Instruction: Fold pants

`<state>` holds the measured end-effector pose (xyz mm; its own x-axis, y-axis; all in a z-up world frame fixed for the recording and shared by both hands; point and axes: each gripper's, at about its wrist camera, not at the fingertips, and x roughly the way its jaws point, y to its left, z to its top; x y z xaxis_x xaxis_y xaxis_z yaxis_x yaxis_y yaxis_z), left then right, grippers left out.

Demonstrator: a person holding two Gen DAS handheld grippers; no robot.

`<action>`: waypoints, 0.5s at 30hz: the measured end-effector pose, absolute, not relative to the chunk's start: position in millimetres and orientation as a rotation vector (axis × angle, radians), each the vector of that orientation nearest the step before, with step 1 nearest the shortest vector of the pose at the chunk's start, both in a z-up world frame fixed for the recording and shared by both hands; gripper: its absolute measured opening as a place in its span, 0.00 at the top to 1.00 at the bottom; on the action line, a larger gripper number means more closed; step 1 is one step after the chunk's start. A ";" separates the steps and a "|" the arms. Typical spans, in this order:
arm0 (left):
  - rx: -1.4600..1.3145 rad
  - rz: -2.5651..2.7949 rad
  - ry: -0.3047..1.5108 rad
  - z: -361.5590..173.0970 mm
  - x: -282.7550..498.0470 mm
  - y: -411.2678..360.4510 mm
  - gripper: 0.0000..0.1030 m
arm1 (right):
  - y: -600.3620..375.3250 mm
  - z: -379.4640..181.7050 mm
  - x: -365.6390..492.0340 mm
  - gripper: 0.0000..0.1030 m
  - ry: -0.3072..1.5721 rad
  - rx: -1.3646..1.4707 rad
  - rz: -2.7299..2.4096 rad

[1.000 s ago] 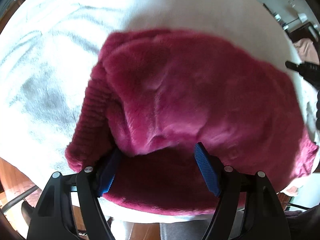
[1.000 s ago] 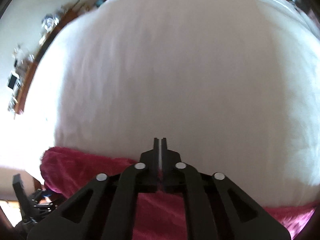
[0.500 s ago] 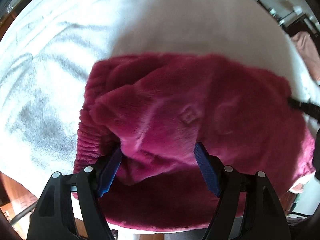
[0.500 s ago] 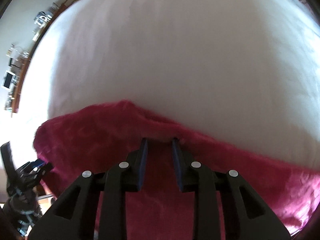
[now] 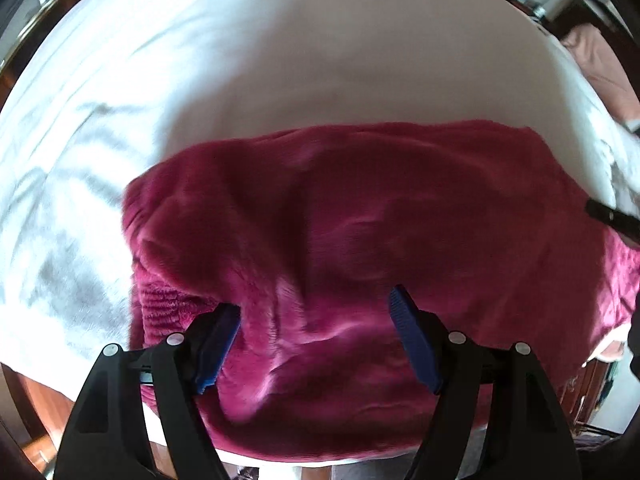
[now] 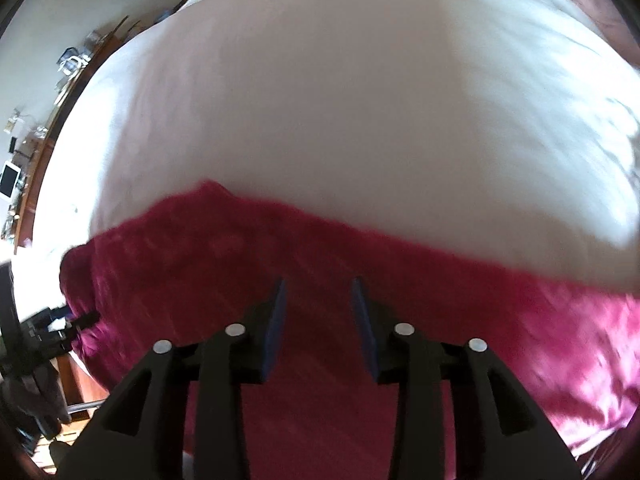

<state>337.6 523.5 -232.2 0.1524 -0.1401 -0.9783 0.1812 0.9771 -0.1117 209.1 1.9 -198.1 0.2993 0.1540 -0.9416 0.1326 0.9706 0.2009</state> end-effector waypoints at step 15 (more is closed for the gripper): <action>0.151 -0.082 1.319 -203.1 291.5 437.9 0.24 | -110.5 -197.1 89.9 0.66 1.265 0.385 -0.066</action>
<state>291.5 437.9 -203.1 0.2482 0.0262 -0.9684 0.1455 0.9873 0.0641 89.9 -110.5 -197.1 0.3079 0.1611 -0.9377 0.2585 0.9343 0.2454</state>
